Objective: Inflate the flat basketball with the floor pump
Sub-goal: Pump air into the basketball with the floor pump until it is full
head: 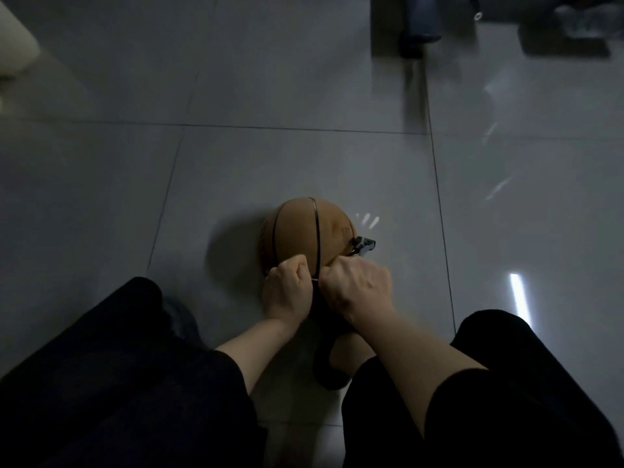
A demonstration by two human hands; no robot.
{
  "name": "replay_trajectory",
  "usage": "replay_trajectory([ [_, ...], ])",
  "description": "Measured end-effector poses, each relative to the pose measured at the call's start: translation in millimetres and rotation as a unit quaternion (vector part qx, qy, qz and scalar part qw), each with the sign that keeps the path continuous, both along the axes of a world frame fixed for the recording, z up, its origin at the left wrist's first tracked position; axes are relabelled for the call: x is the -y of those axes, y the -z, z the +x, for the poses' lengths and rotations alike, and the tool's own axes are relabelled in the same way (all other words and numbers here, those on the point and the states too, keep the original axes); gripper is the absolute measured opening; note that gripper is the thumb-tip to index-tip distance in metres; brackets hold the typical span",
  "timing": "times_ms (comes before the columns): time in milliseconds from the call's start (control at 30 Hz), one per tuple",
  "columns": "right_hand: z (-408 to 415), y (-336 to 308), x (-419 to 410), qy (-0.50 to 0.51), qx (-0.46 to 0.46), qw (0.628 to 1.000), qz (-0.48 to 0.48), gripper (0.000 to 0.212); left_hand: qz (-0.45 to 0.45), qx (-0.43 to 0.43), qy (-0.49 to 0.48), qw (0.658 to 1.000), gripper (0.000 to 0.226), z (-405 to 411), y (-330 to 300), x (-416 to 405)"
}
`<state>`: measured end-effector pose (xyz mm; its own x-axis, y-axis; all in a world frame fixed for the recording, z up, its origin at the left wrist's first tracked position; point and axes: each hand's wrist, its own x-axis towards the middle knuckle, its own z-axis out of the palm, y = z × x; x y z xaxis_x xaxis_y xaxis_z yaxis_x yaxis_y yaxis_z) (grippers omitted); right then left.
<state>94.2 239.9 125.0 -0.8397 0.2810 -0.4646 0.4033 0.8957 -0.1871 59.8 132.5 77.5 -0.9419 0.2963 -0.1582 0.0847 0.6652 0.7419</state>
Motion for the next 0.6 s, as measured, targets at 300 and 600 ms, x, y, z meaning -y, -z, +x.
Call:
replay_trajectory([
  [300,58.2,-75.4,-37.3,-0.006,0.035,0.999,0.026,0.023,0.011,-0.125,0.119,0.985,0.031,41.7,-107.5,-32.5],
  [600,47.9,-100.4,-21.0,-0.029,-0.045,0.996,0.072,0.021,0.071,-0.127,0.049,0.988,0.032,27.4,-110.6,-31.3],
])
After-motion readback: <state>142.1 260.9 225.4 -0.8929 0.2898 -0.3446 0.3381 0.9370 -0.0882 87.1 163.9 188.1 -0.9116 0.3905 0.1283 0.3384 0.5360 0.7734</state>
